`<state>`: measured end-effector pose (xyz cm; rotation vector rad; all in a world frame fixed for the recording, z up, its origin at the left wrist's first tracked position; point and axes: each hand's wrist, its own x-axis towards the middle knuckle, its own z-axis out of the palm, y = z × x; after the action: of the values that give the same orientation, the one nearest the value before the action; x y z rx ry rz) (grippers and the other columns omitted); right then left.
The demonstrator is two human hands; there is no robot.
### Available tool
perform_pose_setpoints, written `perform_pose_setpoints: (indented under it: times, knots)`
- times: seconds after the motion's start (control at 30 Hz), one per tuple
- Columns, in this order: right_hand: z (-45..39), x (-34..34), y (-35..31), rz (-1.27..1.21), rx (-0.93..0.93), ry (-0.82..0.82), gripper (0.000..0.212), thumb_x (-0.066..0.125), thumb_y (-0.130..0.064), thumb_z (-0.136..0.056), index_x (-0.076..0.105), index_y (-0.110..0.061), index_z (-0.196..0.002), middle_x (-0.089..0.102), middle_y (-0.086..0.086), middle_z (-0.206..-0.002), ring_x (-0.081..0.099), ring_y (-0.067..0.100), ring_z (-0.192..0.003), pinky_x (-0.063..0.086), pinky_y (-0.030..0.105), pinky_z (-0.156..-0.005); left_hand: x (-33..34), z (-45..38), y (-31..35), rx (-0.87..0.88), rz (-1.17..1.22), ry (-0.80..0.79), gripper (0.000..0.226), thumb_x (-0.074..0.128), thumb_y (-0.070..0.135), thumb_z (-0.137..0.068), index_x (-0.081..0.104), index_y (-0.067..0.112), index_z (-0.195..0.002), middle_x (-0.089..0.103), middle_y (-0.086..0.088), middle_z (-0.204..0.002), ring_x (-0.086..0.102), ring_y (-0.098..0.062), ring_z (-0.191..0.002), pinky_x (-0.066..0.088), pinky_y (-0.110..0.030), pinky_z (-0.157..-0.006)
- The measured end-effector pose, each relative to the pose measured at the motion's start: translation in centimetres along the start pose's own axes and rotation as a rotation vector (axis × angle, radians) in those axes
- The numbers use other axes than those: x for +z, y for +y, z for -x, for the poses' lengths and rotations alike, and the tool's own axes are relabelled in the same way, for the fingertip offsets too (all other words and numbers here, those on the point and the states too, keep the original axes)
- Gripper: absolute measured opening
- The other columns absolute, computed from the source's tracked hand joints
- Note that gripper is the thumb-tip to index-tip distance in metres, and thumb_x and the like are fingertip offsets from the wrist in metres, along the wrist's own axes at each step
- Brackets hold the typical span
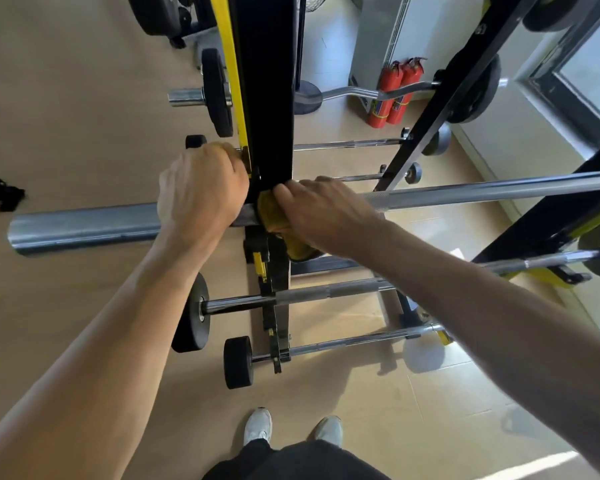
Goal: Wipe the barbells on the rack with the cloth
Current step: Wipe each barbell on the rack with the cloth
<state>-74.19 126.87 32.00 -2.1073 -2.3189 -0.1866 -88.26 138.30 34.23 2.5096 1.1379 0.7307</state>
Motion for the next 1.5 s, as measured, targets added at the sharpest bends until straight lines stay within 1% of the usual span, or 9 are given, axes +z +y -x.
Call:
perform_pose_setpoints:
  times: [0.2, 0.37, 0.57, 0.8, 0.93, 1.1, 1.2, 1.27, 1.5]
  knots:
    - [5.4, 0.0, 3.6, -0.004, 0.233, 0.026, 0.045, 0.068, -0.038, -0.084, 0.051, -0.016, -0.120, 0.064, 0.007, -0.115, 0.063, 0.027, -0.106, 0.039, 0.053, -0.103, -0.2, -0.1, -0.2, -0.088, 0.066, -0.044, 0.042, 0.040, 0.023, -0.106, 0.049, 0.017, -0.065, 0.047, 0.004, -0.055, 0.044, -0.007, -0.043, 0.028, -0.019, -0.043]
    - [5.9, -1.0, 4.8, 0.062, 0.417, -0.101, 0.031, 0.069, -0.030, -0.087, 0.052, -0.016, -0.110, 0.065, 0.002, -0.097, 0.065, 0.024, -0.094, 0.037, 0.052, -0.104, -0.1, -0.8, -0.2, -0.176, 0.108, -0.099, 0.036, 0.043, 0.022, -0.103, 0.060, 0.009, -0.075, 0.054, -0.002, -0.060, 0.049, -0.014, -0.047, 0.032, -0.025, -0.046]
    - [-1.0, 0.0, -2.8, 0.031, 0.335, 0.006, 0.033, 0.068, -0.029, -0.088, 0.051, -0.016, -0.113, 0.065, 0.001, -0.095, 0.065, 0.021, -0.085, 0.048, 0.036, -0.082, -0.5, -1.1, 0.6, -0.198, 0.066, -0.116, 0.030, 0.043, 0.016, -0.100, 0.056, 0.010, -0.075, 0.047, 0.002, -0.059, 0.045, -0.013, -0.049, 0.029, -0.027, -0.045]
    - [0.5, 2.1, -2.4, 0.068, 0.253, 0.254, 0.049, 0.076, -0.025, -0.080, 0.055, -0.015, -0.123, 0.064, 0.006, -0.107, 0.062, 0.028, -0.099, 0.038, 0.046, -0.098, -0.5, -0.5, 0.3, -0.155, 0.125, -0.041, 0.034, 0.046, 0.017, -0.101, 0.054, 0.012, -0.068, 0.047, 0.005, -0.056, 0.045, -0.010, -0.045, 0.029, -0.022, -0.043]
    - [3.1, 2.7, -1.1, 0.087, 0.234, 0.274, 0.067, 0.073, -0.035, -0.080, 0.048, -0.015, -0.138, 0.059, 0.006, -0.124, 0.055, 0.027, -0.115, 0.023, 0.049, -0.110, 0.0, 0.3, -0.5, -0.051, 0.297, 0.177, 0.035, 0.044, 0.018, -0.099, 0.052, 0.014, -0.066, 0.056, -0.007, -0.055, 0.055, -0.022, -0.045, 0.043, -0.032, -0.039]
    - [6.6, 2.6, 1.9, 0.066, 0.343, 0.265, 0.066, 0.075, -0.038, -0.080, 0.047, -0.021, -0.138, 0.057, 0.003, -0.131, 0.051, 0.025, -0.125, 0.020, 0.053, -0.113, 0.0, 2.4, 1.2, 0.161, 0.442, 0.685, 0.030, 0.046, 0.012, -0.098, 0.047, 0.028, -0.073, 0.050, -0.015, -0.058, 0.046, -0.032, -0.051, 0.038, -0.050, -0.052]
    - [8.3, 2.3, 4.3, 0.033, 0.346, 0.272, 0.054, 0.066, -0.037, -0.086, 0.049, -0.024, -0.135, 0.059, 0.001, -0.127, 0.052, 0.026, -0.123, 0.017, 0.052, -0.111, 1.4, 3.5, 6.6, 0.387, 0.588, 0.527, 0.027, 0.045, 0.009, -0.097, 0.054, 0.006, -0.071, 0.048, -0.014, -0.054, 0.043, -0.028, -0.045, 0.034, -0.045, -0.042]
    - [9.7, 2.1, 6.3, -0.010, 0.350, 0.303, 0.040, 0.050, -0.043, -0.093, 0.052, -0.027, -0.130, 0.061, 0.000, -0.120, 0.053, 0.025, -0.119, 0.017, 0.052, -0.110, 3.6, 3.2, 10.8, 0.408, 0.549, 0.370, 0.029, 0.046, 0.014, -0.098, 0.055, 0.003, -0.074, 0.050, -0.011, -0.057, 0.045, -0.025, -0.047, 0.037, -0.042, -0.041]
    - [21.1, 1.9, 18.5, 0.014, 0.464, 0.294, 0.048, 0.036, -0.051, -0.094, 0.053, -0.025, -0.132, 0.058, 0.002, -0.124, 0.043, 0.027, -0.127, 0.010, 0.049, -0.112, 13.7, 1.5, 25.7, 0.301, 0.302, 0.148, 0.021, 0.052, 0.027, -0.093, 0.060, 0.008, -0.097, 0.057, -0.002, -0.082, 0.054, -0.018, -0.078, 0.050, -0.034, -0.070]
